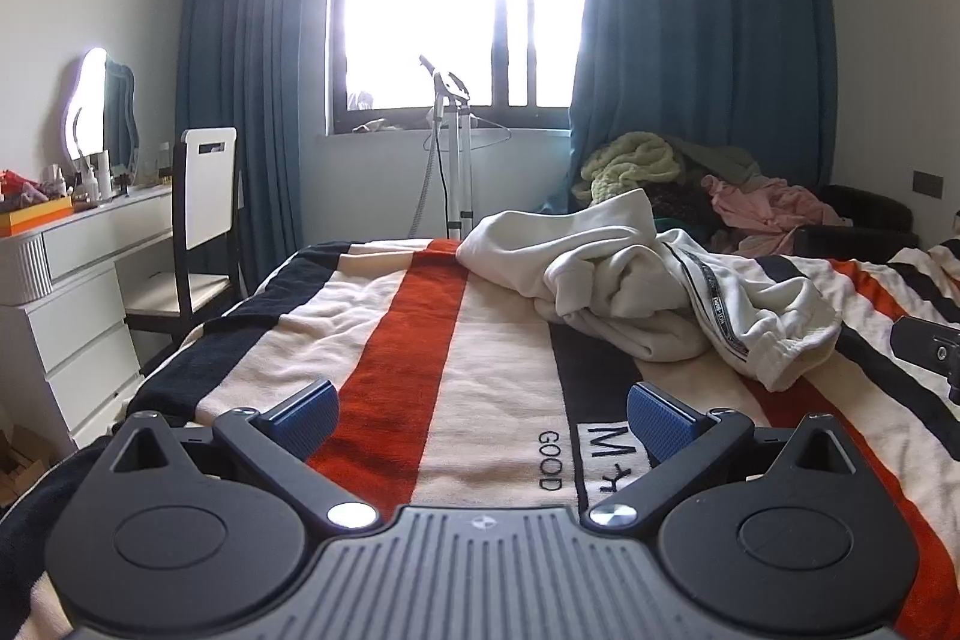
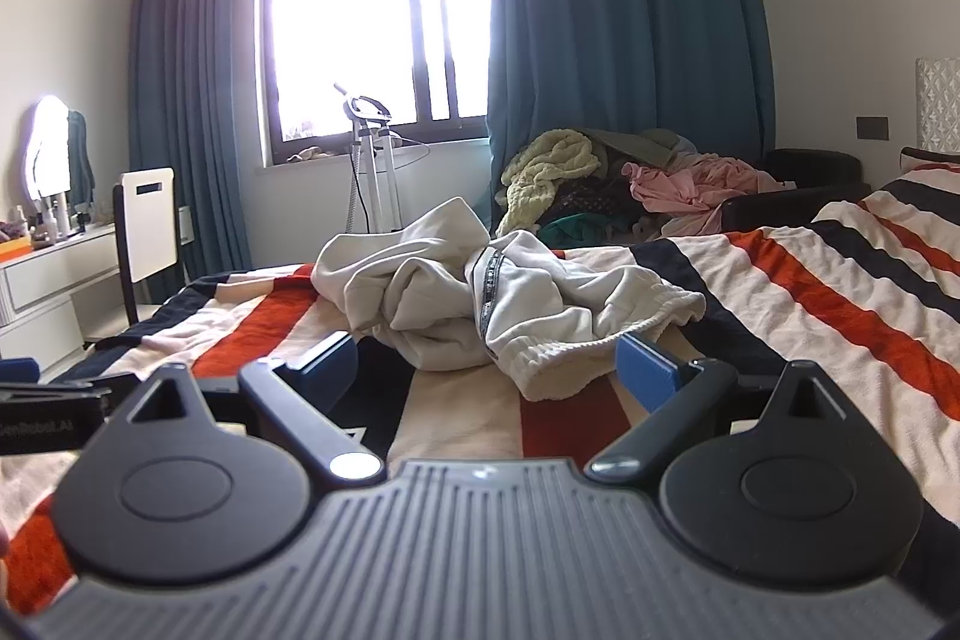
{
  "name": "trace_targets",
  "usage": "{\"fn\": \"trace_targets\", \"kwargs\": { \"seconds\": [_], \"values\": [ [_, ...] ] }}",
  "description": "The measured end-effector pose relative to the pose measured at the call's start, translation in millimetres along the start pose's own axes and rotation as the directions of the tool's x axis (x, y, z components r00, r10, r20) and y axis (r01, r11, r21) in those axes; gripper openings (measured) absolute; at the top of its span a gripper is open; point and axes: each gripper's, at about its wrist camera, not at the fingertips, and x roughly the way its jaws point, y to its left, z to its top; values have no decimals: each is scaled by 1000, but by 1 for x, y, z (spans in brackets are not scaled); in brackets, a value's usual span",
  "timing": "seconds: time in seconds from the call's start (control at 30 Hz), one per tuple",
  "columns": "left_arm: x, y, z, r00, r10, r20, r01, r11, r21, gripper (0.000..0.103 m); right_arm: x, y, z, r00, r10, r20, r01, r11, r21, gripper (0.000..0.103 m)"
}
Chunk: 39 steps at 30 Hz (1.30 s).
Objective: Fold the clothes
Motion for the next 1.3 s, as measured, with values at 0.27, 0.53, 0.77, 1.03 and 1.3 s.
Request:
{"fn": "trace_targets", "kwargs": {
  "seconds": [0.27,0.53,0.77,1.03,1.3],
  "values": [
    [-6,1,2,1000,-7,-4,7,1000,-8,103,0,-3,0,1000,8,-7,-8,999,32,95],
    [-3,-2,-1,1000,2,-18,-2,1000,3,103,-3,-1,5,1000,-10,0,10,999,30,95],
    [-2,-2,-2,1000,9,-22,-9,1000,1,103,-4,-4,7,1000,-3,-4,4,997,76,95],
    [0,-4,-4,1000,8,-24,-8,1000,0,103,-6,-1,9,1000,14,11,-15,997,79,95],
    [6,-4,-10,999,3,-32,-4,1000,-17,103,-8,4,25,998,-35,61,33,999,36,95]
  ]
}}
